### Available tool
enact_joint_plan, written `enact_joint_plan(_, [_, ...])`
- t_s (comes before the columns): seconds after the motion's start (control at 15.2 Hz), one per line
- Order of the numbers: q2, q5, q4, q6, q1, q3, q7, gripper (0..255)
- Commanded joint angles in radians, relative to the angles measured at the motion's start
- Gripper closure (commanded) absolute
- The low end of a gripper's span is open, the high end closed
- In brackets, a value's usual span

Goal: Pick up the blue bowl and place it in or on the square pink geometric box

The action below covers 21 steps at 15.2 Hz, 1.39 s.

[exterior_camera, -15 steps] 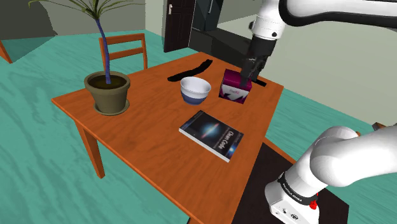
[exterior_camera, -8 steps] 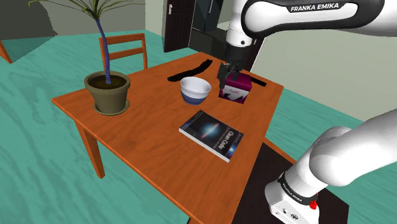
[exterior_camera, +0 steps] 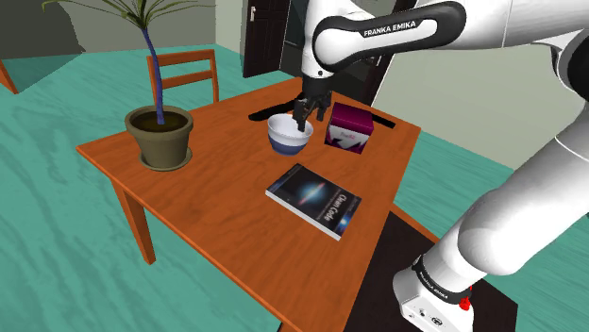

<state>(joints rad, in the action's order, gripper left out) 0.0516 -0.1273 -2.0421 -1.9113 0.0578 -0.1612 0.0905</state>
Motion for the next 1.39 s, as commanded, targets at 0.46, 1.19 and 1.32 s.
enact_joint_plan(0.46, [-0.356,-0.114,0.301,-0.029,-0.017,0.006,0.076,0])
enact_joint_plan(1.19, [-0.636,-0.176,0.568,-0.029,-0.042,0.038,0.098,0])
enact_joint_plan(1.32, [-0.643,-0.179,0.553,-0.052,-0.039,0.040,0.100,0])
